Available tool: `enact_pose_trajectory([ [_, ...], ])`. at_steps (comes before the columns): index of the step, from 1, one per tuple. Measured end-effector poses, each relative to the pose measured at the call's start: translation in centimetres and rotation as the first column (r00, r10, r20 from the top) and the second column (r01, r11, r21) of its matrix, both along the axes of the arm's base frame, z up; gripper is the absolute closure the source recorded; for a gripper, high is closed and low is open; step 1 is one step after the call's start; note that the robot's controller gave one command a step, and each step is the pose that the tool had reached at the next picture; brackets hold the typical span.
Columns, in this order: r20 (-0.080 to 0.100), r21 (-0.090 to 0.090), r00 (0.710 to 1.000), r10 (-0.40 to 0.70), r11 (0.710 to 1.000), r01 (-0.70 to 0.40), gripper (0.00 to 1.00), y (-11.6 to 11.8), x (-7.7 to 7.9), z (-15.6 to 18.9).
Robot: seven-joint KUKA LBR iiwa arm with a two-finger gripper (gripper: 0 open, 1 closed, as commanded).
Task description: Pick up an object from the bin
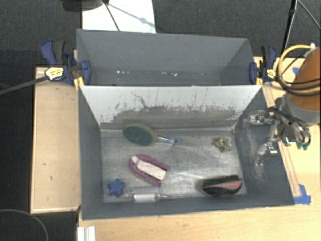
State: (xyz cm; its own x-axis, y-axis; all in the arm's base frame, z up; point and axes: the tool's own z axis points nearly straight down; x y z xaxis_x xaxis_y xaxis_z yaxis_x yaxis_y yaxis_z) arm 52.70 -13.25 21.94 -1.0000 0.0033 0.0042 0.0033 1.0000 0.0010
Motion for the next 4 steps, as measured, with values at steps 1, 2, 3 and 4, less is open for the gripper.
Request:
enact_pose_trajectory([
  [1, -0.004, 0.003, 0.995, 0.105, 0.995, -0.105, 0.00, 5.8, -5.4, -10.6],
  [2, 0.011, 0.000, 1.000, -0.022, 1.000, 0.022, 0.00, 7.4, -4.3, -14.8],
  [3, 0.004, 0.000, 1.000, -0.016, 1.000, 0.016, 1.00, 7.4, -4.5, -14.8],
  [4, 0.010, -0.001, 0.997, 0.077, 0.997, -0.077, 1.00, 4.8, -3.7, -14.8],
])
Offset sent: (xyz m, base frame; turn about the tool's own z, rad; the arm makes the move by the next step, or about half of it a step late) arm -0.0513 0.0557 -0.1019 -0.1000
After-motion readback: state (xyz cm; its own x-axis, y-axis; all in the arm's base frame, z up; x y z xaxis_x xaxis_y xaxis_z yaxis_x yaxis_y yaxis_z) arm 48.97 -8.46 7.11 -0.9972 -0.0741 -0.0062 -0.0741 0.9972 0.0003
